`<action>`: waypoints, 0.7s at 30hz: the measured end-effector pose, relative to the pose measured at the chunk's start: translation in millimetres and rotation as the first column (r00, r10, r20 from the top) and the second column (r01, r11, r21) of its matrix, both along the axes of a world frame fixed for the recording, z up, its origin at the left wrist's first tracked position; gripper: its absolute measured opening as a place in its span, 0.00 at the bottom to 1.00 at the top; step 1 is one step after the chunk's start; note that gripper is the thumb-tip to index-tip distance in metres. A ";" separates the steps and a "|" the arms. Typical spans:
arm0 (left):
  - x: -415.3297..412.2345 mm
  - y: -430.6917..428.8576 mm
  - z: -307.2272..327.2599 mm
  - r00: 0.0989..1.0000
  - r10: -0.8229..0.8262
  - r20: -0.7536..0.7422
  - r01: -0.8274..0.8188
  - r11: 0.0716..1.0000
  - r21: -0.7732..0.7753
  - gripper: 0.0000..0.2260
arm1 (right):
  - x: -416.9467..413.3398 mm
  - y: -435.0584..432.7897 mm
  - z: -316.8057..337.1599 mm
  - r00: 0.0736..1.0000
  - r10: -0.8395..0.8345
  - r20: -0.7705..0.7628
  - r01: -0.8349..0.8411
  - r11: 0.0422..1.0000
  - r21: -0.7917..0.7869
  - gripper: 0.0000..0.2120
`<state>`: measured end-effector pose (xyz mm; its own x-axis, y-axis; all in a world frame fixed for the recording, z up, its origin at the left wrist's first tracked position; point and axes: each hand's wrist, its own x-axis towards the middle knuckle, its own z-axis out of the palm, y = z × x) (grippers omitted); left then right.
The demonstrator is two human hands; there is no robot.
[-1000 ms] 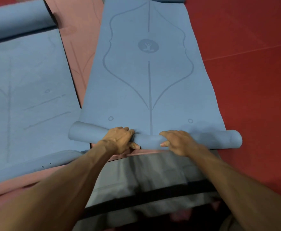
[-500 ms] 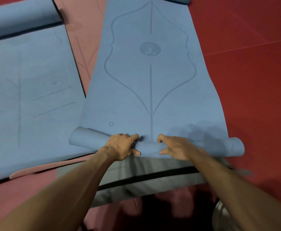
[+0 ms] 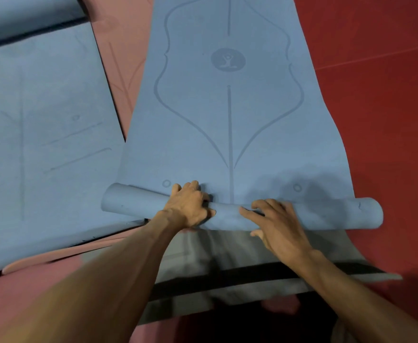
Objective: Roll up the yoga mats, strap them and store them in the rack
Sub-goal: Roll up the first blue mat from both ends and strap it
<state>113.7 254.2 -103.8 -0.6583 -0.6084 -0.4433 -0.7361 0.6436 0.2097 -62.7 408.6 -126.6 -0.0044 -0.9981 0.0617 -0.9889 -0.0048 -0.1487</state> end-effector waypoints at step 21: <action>14.5 -5.6 -5.8 0.954 -0.212 -0.211 0.171 0.966 -0.196 0.25 | -50.3 -99.6 16.9 0.939 -0.151 0.309 -0.081 0.777 0.624 0.24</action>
<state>128.1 248.6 -109.6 -0.8408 -0.5150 -0.1666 -0.5410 0.8090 0.2299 -113.0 309.0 -109.7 0.0560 -0.8125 -0.5802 -0.8783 0.2363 -0.4156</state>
